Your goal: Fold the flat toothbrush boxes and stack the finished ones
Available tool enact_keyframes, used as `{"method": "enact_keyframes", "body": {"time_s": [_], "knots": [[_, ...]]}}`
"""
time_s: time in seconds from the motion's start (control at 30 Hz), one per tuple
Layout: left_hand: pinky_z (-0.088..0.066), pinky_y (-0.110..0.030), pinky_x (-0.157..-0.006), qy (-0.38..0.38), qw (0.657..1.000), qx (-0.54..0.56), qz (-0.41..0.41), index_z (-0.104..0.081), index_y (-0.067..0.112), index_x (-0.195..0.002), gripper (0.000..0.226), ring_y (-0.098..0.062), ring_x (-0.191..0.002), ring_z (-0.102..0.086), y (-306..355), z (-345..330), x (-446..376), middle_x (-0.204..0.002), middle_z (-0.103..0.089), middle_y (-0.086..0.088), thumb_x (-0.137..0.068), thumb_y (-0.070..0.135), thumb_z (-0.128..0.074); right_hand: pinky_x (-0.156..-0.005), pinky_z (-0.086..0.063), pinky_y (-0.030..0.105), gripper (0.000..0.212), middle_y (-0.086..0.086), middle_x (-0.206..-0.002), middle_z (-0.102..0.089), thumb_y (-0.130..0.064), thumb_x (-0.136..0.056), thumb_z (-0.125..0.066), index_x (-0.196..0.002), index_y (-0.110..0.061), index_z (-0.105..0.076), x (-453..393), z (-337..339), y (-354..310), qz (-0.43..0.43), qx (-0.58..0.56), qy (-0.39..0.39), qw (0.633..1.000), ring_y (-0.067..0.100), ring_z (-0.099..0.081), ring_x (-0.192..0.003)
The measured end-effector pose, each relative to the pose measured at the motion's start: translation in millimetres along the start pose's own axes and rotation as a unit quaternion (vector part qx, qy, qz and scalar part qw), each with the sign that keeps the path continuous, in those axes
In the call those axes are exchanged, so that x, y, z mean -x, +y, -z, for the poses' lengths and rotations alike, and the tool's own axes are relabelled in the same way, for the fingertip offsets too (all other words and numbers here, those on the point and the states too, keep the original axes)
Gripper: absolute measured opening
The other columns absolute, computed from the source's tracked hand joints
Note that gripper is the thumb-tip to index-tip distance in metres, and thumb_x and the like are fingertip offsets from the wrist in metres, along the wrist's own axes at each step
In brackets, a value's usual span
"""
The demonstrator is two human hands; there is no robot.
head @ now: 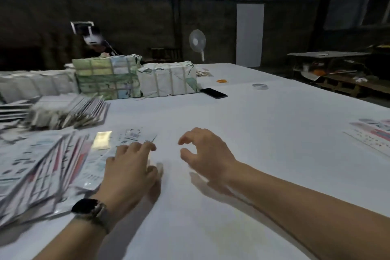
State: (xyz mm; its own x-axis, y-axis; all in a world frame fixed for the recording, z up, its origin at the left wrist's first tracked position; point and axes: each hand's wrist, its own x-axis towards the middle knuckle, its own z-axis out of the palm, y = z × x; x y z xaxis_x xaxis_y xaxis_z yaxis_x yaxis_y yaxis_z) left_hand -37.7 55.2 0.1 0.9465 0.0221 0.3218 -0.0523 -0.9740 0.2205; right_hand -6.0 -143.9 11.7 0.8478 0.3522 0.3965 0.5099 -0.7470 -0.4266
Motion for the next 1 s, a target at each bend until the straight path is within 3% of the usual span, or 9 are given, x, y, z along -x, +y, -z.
{"method": "enact_keyframes", "body": {"time_s": [0.1,0.17,0.27,0.4,0.53,0.6,0.7,0.83,1.0], "knots": [[-0.025,-0.058,-0.112,-0.034,0.995,-0.067,0.063,-0.027,0.035,-0.146,0.054,-0.032,-0.145,-0.023,-16,-2,-1,-0.152,-0.036,0.001,-0.096,0.048,-0.044,-0.091,-0.047,0.036,0.021,-0.011,-0.113,-0.062,-0.029,-0.092,-0.057,-0.111,-0.027,-0.068,7,-20,4,0.032,-0.010,-0.027,0.999,0.010,-0.050,-0.108],[-0.027,-0.059,-0.112,-0.047,0.990,-0.097,0.088,-0.020,0.033,-0.148,0.057,-0.036,-0.143,-0.027,-25,-1,-4,-0.151,-0.037,-0.003,-0.097,0.048,-0.039,-0.090,-0.045,0.031,0.018,-0.012,-0.107,-0.064,-0.025,-0.091,-0.060,-0.106,-0.026,-0.070,7,-22,10,0.039,-0.044,-0.024,0.998,0.009,-0.051,-0.103],[-0.036,-0.053,-0.108,-0.056,0.984,-0.140,0.090,-0.025,0.032,-0.145,0.047,-0.035,-0.131,-0.045,-32,2,-6,-0.143,-0.048,-0.004,-0.100,0.043,-0.035,-0.086,-0.043,0.026,0.015,-0.017,-0.097,-0.062,-0.021,-0.090,-0.063,-0.100,-0.027,-0.071,4,-21,15,0.030,-0.083,-0.019,0.996,0.003,-0.052,-0.093],[-0.036,-0.054,-0.103,-0.038,0.986,-0.151,0.054,-0.032,0.038,-0.140,0.040,-0.032,-0.129,-0.045,-26,5,-4,-0.142,-0.049,0.004,-0.101,0.039,-0.038,-0.084,-0.045,0.025,0.015,-0.018,-0.092,-0.060,-0.019,-0.089,-0.064,-0.098,-0.029,-0.070,4,-24,15,0.025,-0.108,-0.014,0.994,0.002,-0.053,-0.092],[-0.035,-0.043,-0.102,0.060,0.995,0.075,-0.011,-0.043,0.040,-0.136,0.039,-0.019,-0.127,-0.034,-5,5,0,-0.146,-0.044,0.007,-0.098,0.039,-0.038,-0.078,-0.049,0.024,0.023,-0.015,-0.090,-0.065,-0.028,-0.090,-0.067,-0.112,-0.036,-0.063,4,-21,14,-0.005,-0.216,0.044,0.975,0.004,-0.061,-0.086],[-0.034,-0.037,-0.105,0.054,0.959,0.277,-0.016,-0.048,0.043,-0.133,0.044,-0.009,-0.125,-0.039,13,8,7,-0.142,-0.048,0.012,-0.090,0.044,-0.041,-0.081,-0.050,0.025,0.043,-0.014,-0.099,-0.067,-0.049,-0.086,-0.064,-0.127,-0.042,-0.052,3,-17,12,-0.064,-0.331,0.045,0.940,0.003,-0.063,-0.090],[-0.047,-0.037,-0.100,-0.044,0.875,0.481,-0.019,-0.054,0.054,-0.123,0.038,-0.002,-0.120,-0.056,39,14,18,-0.135,-0.056,0.022,-0.085,0.053,-0.047,-0.076,-0.055,0.031,0.072,-0.008,-0.110,-0.069,-0.066,-0.083,-0.060,-0.145,-0.040,-0.034,1,-13,9,-0.113,-0.475,0.019,0.873,0.010,-0.068,-0.094],[-0.056,-0.017,-0.077,-0.110,0.798,0.590,-0.055,-0.058,0.060,-0.114,0.030,0.000,-0.108,-0.067,54,16,24,-0.115,-0.070,0.025,-0.091,0.044,-0.048,-0.063,-0.053,0.026,0.078,-0.007,-0.101,-0.074,-0.057,-0.083,-0.057,-0.151,-0.042,-0.022,2,-15,2,-0.079,-0.538,0.010,0.839,0.011,-0.069,-0.079],[-0.058,-0.026,-0.082,-0.130,0.760,0.636,-0.044,-0.056,0.049,-0.127,0.036,-0.006,-0.112,-0.068,53,17,25,-0.119,-0.070,0.016,-0.093,0.039,-0.059,-0.061,-0.053,0.025,0.083,-0.004,-0.102,-0.075,-0.054,-0.082,-0.063,-0.151,-0.043,-0.018,5,-17,0,-0.080,-0.555,0.008,0.828,0.013,-0.071,-0.082]]}}
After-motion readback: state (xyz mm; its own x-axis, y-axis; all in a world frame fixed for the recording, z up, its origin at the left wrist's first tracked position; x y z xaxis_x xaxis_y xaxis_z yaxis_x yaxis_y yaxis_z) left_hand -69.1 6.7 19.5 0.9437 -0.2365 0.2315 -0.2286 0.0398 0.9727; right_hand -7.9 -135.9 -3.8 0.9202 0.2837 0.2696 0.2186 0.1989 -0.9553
